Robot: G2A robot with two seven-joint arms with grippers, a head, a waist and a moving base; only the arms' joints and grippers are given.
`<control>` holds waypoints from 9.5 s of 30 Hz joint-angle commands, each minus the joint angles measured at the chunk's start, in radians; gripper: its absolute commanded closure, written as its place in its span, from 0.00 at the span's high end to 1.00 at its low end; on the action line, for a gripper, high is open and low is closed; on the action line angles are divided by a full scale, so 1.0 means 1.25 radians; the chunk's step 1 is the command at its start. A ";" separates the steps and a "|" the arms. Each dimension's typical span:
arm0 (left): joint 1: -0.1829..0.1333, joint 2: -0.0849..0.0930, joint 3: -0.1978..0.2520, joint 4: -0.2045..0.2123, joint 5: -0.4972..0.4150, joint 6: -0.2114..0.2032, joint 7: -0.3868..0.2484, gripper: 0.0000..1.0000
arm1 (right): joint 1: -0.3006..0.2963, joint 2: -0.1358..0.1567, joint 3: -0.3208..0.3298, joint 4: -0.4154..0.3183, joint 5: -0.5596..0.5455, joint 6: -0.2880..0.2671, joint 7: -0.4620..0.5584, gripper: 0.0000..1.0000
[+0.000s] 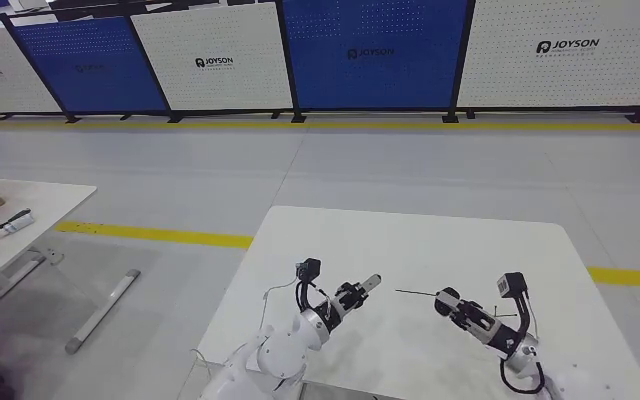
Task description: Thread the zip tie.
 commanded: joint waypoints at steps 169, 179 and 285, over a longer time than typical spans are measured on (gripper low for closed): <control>-0.167 -0.056 0.134 0.245 -0.404 -0.180 -0.162 0.00 | 0.005 -0.047 -0.067 0.013 -0.042 0.013 -0.123 0.00; -0.166 -0.057 0.127 0.245 -0.413 -0.171 -0.151 0.00 | -0.004 -0.049 -0.048 0.002 -0.042 0.025 -0.096 1.00; 0.050 -0.037 -0.032 0.071 -0.252 -0.274 -0.095 0.00 | -0.054 -0.036 0.067 -0.005 0.067 0.002 -0.013 1.00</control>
